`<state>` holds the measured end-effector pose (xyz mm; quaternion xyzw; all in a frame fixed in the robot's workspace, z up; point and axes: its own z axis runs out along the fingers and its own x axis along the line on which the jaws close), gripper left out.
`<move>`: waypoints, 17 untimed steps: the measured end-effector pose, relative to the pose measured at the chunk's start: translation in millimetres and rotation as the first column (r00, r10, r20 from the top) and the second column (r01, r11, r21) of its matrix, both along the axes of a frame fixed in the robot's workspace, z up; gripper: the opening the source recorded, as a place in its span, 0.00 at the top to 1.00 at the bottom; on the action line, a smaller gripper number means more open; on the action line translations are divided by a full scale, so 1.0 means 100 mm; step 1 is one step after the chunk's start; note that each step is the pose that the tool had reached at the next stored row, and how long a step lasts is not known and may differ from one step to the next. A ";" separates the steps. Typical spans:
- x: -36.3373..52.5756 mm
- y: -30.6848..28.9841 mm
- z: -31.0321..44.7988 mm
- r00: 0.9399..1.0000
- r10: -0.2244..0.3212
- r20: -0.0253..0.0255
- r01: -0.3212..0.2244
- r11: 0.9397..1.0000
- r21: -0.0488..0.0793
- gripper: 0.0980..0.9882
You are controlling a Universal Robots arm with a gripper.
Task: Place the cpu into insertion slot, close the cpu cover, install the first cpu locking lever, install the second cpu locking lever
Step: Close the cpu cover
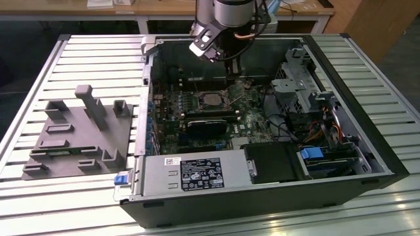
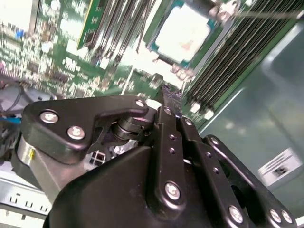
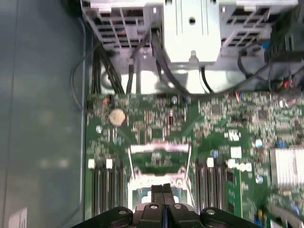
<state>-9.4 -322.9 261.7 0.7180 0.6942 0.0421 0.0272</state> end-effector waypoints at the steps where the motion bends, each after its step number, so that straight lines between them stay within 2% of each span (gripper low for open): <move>1: 0.044 0.000 0.000 1.000 0.000 0.000 0.000 1.000 0.000 0.99; 12: 0.459 0.000 0.000 1.000 0.000 -0.001 0.000 1.000 0.000 0.99; 17: 0.593 0.000 -0.004 1.000 0.000 -0.002 0.000 1.000 0.000 0.99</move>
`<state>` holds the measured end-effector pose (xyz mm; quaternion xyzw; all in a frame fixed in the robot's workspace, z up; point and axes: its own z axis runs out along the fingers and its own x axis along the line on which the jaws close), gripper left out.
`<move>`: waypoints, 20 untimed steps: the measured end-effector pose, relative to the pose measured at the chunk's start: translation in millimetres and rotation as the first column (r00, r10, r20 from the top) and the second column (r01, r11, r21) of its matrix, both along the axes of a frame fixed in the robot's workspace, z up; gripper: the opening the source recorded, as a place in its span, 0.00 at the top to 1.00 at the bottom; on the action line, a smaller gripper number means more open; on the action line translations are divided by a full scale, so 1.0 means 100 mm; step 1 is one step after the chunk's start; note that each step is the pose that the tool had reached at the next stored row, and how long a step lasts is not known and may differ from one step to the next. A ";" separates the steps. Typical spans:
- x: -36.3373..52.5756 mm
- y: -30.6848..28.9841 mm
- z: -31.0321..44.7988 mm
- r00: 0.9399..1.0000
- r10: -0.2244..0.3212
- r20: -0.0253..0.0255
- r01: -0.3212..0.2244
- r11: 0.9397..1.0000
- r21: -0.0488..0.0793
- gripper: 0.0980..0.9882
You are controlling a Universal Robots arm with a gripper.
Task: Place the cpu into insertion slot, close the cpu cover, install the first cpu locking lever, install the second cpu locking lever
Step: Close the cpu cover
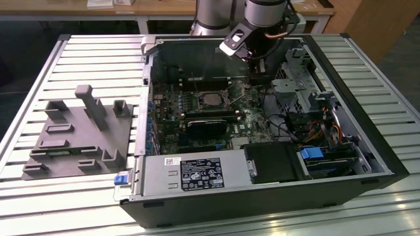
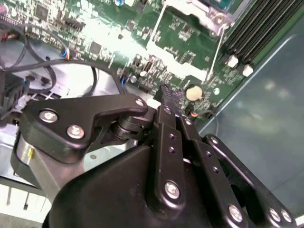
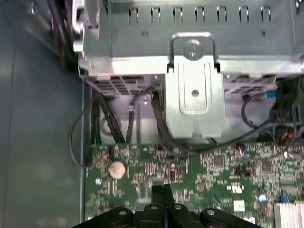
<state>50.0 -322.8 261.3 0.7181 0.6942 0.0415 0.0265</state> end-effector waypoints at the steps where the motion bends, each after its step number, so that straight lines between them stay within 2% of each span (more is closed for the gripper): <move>1: 0.011 0.000 -0.006 1.000 0.000 0.000 0.000 1.000 0.000 0.99; 9: 0.046 0.000 -0.159 1.000 0.000 -0.003 0.000 1.000 0.000 0.99; 15: 0.046 0.000 -0.172 1.000 0.000 -0.003 0.000 1.000 0.000 0.99; 16: 0.047 0.000 -0.173 1.000 0.000 -0.005 0.000 1.000 0.000 0.99; 17: 0.048 0.000 -0.174 1.000 0.000 -0.012 0.000 1.000 0.000 0.99; 18: 0.050 0.000 -0.175 1.000 0.000 -0.023 0.000 1.000 0.000 0.99; 19: 0.055 0.000 -0.176 0.999 0.000 -0.053 0.000 1.000 0.000 0.99; 20: 0.058 0.000 -0.177 0.998 0.000 -0.069 0.000 1.000 0.000 0.99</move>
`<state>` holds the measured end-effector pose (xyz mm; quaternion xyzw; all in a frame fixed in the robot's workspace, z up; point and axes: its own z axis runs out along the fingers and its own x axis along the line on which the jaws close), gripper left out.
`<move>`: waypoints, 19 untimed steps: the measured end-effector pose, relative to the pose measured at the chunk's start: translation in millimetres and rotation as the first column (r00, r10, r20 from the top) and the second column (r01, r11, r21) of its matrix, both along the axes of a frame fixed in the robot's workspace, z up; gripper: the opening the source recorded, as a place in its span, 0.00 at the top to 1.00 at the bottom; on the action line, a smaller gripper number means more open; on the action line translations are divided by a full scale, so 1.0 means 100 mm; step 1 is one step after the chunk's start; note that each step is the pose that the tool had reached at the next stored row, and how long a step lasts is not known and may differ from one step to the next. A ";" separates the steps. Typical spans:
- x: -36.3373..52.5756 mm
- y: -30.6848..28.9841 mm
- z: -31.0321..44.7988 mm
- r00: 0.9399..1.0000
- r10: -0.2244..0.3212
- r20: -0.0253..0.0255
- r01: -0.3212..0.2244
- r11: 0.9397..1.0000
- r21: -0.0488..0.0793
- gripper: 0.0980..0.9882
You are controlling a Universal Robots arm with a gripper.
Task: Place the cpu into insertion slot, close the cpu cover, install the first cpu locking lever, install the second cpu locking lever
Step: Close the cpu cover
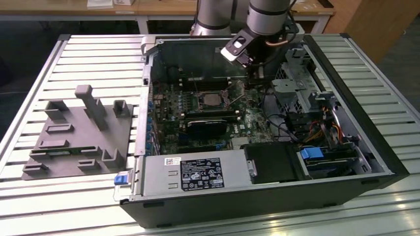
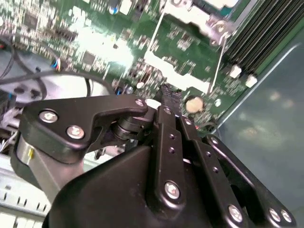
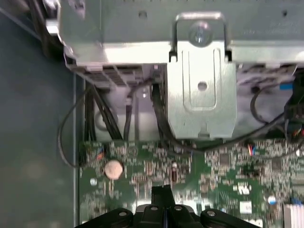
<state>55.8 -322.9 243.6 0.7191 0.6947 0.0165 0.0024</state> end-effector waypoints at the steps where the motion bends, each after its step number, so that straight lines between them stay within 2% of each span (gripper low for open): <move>1: 0.003 0.000 -0.001 1.000 0.000 -0.017 0.000 1.000 0.000 0.99; 3: 0.011 0.000 -0.003 0.999 0.000 -0.052 0.000 1.000 0.000 0.99; 4: 0.014 0.000 -0.003 0.997 0.000 -0.072 0.000 1.000 0.000 0.99; 5: 0.016 0.000 -0.004 0.996 0.000 -0.084 0.000 1.000 0.000 0.99; 10: 0.016 0.000 -0.003 0.996 0.000 -0.085 0.000 1.000 0.000 0.99; 13: 0.002 0.001 -0.004 0.996 0.000 -0.084 0.000 1.000 0.000 0.99; 16: -0.042 0.000 -0.004 0.997 0.000 -0.080 0.000 1.000 0.000 0.99; 19: -0.109 0.001 -0.004 0.997 0.000 -0.074 0.000 1.000 0.000 0.99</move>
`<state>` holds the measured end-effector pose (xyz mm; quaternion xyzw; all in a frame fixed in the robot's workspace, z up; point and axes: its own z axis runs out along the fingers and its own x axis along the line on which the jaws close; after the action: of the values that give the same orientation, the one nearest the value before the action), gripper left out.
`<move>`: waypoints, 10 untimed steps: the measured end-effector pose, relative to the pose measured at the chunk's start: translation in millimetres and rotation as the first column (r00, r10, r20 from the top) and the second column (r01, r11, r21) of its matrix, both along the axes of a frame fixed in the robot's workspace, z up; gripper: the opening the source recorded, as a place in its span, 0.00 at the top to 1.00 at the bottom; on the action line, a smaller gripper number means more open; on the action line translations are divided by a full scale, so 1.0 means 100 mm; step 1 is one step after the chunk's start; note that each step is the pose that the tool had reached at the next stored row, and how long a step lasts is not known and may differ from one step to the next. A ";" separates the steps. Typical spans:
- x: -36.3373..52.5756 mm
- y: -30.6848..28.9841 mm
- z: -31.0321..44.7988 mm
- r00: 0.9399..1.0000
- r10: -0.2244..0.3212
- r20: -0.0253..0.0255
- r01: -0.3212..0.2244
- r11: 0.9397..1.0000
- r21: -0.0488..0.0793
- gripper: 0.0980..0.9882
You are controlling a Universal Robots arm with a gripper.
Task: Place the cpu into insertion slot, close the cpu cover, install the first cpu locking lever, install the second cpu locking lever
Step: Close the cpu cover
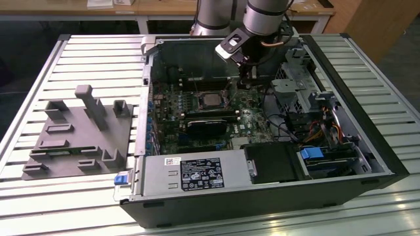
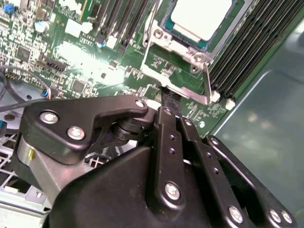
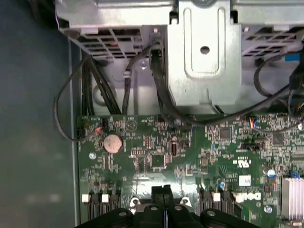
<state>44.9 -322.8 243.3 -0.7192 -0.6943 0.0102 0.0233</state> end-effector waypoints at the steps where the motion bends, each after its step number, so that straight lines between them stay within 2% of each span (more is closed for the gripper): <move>1: -0.021 0.000 0.000 1.000 0.000 0.002 0.000 1.000 0.000 0.99; 10: -0.216 0.001 0.000 1.000 0.000 0.023 0.000 1.000 0.000 0.99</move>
<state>23.3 -322.7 243.3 -0.7193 -0.6945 0.0020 0.0154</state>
